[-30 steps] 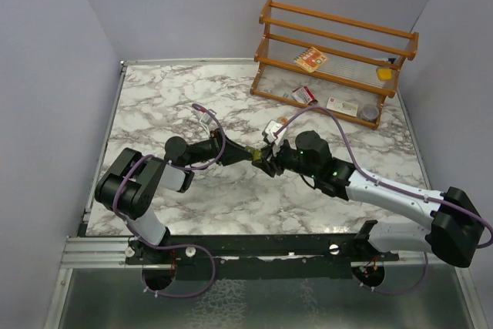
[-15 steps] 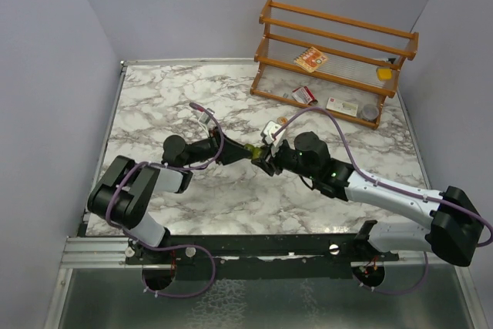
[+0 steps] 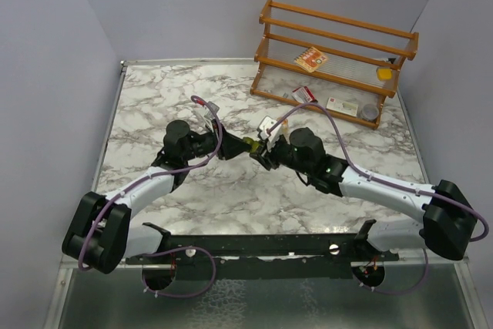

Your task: Sort the pills into containers

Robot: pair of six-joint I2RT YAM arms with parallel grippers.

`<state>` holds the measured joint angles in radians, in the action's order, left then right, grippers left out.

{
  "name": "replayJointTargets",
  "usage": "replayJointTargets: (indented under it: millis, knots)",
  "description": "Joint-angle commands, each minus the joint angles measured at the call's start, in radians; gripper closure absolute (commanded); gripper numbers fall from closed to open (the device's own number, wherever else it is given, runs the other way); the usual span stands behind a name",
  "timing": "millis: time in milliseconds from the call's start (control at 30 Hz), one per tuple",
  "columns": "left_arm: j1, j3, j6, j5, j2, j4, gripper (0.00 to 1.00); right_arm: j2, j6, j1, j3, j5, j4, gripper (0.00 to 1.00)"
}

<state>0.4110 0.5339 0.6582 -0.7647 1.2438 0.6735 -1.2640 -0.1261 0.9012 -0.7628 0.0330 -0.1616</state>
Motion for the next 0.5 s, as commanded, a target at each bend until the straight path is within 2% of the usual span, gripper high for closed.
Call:
replayJointTargets:
  millis: [0, 167, 200, 233, 467]
  knots:
    - [0.009, 0.012, -0.062, 0.045, -0.014, -0.08, 1.0, -0.013, -0.036, 0.009, -0.05, -0.027, -0.012, 0.65]
    - [0.009, 0.027, -0.047, 0.059, -0.033, -0.094, 1.0, 0.039, -0.059, 0.016, -0.012, -0.043, -0.024, 0.41]
    - [0.008, 0.031, -0.042, 0.058, -0.033, -0.095, 1.0, 0.057, -0.061, 0.016, -0.002, -0.044, -0.03, 0.3]
    - [0.008, 0.035, -0.035, 0.056, -0.035, -0.096, 1.0, 0.077, -0.064, 0.017, 0.01, -0.041, -0.035, 0.24]
    - [0.01, 0.044, 0.007, 0.051, -0.065, -0.104, 1.0, 0.18, -0.074, 0.017, 0.079, -0.092, -0.06, 0.22]
